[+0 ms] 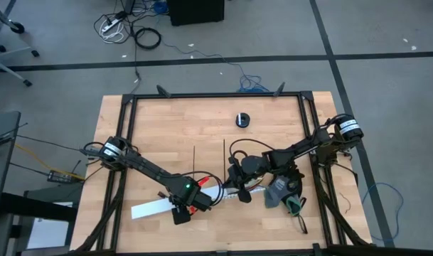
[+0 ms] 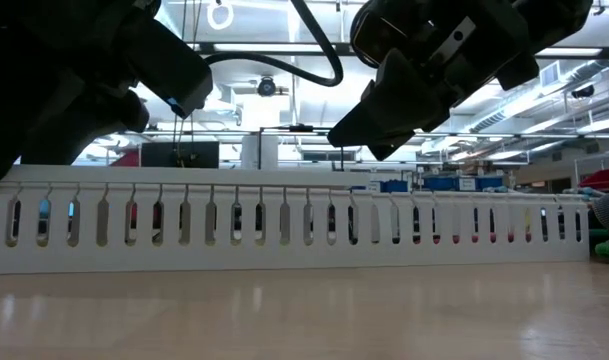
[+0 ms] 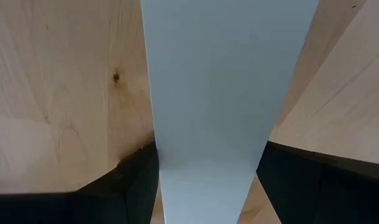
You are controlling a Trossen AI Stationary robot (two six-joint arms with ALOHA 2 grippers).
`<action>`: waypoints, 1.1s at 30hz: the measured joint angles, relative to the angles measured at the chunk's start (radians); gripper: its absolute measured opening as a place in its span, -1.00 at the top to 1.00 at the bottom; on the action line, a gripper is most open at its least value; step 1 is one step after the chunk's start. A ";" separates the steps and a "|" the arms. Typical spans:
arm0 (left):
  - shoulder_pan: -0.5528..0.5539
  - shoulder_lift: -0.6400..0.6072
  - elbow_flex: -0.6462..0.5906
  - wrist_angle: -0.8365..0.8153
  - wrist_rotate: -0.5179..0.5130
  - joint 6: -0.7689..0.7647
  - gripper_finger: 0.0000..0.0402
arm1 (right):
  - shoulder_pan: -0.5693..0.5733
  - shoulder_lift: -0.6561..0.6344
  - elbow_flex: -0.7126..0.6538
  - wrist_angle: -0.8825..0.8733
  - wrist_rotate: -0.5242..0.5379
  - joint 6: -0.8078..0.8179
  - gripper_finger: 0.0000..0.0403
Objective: Ziptie cables
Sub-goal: Close the white cable duct
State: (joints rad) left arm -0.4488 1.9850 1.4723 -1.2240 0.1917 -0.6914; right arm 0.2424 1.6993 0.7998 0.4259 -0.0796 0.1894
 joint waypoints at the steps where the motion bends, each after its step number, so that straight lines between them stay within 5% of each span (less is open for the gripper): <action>1: 0.000 0.000 0.000 0.000 0.000 0.000 -0.14 | 0.003 0.000 0.000 0.000 0.000 0.000 1.00; 33: -0.003 0.001 0.000 0.001 -0.031 0.003 -0.14 | 0.026 0.068 0.002 0.071 -0.003 0.031 1.00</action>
State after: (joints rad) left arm -0.4522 1.9862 1.4719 -1.2228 0.1605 -0.6880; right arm 0.2686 1.7672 0.8013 0.4965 -0.0830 0.2203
